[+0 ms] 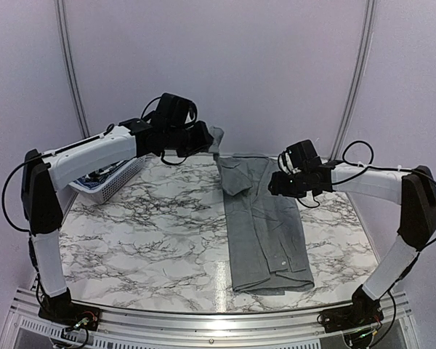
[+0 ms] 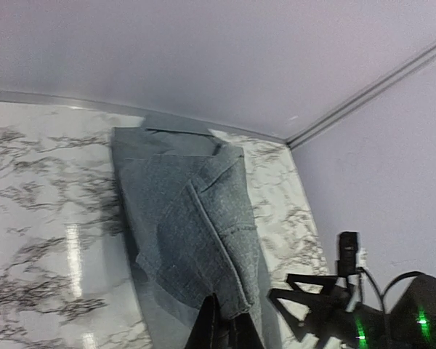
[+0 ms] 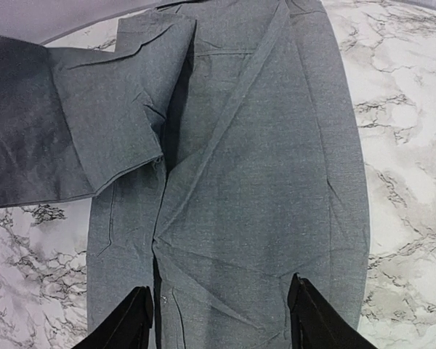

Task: Fold and stack the long sleeve shirts
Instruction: Place the rectangle-folded shirt in the left sleeve.

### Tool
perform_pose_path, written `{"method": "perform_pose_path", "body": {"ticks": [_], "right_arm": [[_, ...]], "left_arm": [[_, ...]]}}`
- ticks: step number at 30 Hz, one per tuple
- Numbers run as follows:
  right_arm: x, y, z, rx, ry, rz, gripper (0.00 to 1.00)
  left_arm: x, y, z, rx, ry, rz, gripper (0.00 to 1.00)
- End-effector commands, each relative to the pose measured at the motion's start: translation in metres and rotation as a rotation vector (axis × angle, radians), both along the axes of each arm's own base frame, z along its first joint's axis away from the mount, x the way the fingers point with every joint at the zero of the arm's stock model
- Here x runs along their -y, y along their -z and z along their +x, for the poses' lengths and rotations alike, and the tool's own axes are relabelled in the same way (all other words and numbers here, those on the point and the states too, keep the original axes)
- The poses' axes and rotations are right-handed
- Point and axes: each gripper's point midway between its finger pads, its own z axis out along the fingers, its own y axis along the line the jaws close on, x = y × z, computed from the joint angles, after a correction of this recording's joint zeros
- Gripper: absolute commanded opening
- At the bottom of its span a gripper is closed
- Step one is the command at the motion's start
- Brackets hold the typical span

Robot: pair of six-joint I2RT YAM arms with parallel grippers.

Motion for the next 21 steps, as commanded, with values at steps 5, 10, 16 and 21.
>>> {"method": "perform_pose_path", "body": {"ticks": [5, 10, 16, 21], "right_arm": [[0.050, -0.010, 0.005, 0.013, 0.122, -0.010, 0.60], [0.072, -0.021, 0.000, 0.029, 0.151, 0.006, 0.60], [0.073, -0.023, -0.007, 0.028, 0.137, 0.002, 0.60], [0.072, -0.022, -0.014, 0.020, 0.122, 0.014, 0.60]], "left_arm": [[0.097, -0.076, -0.006, 0.037, -0.011, -0.389, 0.00], [0.105, -0.079, 0.015, 0.076, -0.124, -0.499, 0.00], [0.092, -0.031, 0.013, -0.011, -0.240, -0.480, 0.00], [0.073, 0.038, -0.021, -0.149, -0.302, -0.403, 0.00]]}}
